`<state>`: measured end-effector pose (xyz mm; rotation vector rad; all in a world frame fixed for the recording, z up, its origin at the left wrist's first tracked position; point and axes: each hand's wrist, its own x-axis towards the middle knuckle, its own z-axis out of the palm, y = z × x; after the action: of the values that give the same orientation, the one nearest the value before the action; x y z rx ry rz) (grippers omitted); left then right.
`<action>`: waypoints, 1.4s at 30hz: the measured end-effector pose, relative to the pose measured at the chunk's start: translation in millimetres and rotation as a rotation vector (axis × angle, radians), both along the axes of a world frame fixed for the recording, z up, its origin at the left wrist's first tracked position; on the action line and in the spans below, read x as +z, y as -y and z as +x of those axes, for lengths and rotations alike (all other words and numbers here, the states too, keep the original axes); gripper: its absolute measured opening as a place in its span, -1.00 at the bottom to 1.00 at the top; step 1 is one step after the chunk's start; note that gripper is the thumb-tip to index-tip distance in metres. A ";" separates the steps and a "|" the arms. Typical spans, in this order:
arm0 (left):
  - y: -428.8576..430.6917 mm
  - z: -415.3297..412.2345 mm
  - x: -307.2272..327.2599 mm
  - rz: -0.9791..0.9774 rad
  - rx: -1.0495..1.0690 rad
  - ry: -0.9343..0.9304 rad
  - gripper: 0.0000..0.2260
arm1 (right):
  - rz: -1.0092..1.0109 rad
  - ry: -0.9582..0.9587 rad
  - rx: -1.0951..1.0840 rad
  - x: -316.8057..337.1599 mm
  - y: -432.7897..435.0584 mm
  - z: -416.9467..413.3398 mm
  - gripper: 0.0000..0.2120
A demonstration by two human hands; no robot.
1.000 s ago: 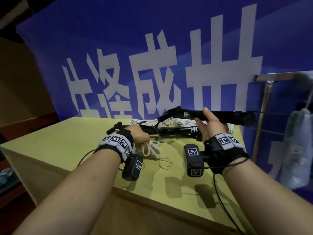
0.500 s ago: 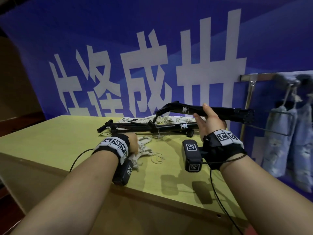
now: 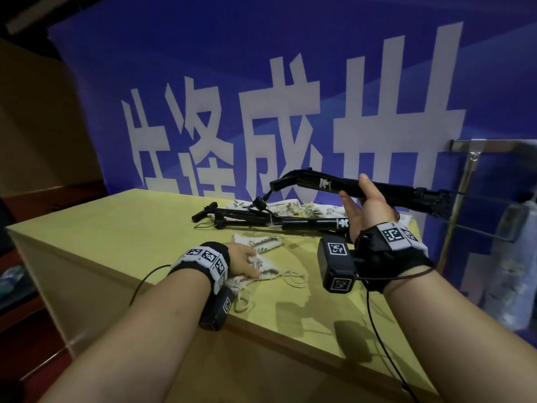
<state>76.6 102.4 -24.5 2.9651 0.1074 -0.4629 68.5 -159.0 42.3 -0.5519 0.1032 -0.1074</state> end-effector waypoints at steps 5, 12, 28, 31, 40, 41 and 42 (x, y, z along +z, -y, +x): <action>-16.1 -3.5 -0.8 -0.202 0.101 0.171 -0.74 | 0.031 -0.010 0.018 -2.1 -10.0 7.6 -0.64; -96.4 -11.1 46.4 -0.859 0.694 0.818 -0.66 | 0.090 -0.020 0.028 3.8 -29.1 18.3 -0.58; -35.5 17.4 54.5 -0.533 0.391 0.394 -0.71 | -0.068 0.009 0.018 -7.7 -0.3 39.9 -0.66; -23.0 28.9 46.4 -0.447 0.328 0.414 -0.88 | 0.019 -0.032 -0.038 -9.8 11.3 40.9 -0.75; 9.2 32.7 47.0 -0.922 0.355 0.426 -0.76 | 0.103 -0.013 -0.057 -12.9 25.7 38.9 -0.49; 10.2 32.9 46.6 -0.935 0.342 0.445 -0.73 | 0.111 -0.014 -0.059 -13.5 27.6 39.9 -0.48; 10.8 33.5 45.1 -0.915 0.332 0.449 -0.73 | 0.111 -0.012 -0.055 -13.3 29.5 39.1 -0.49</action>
<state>110.1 91.6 20.7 2.0228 0.2505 0.1775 107.6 -188.5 28.9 -0.4395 0.1355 -0.1511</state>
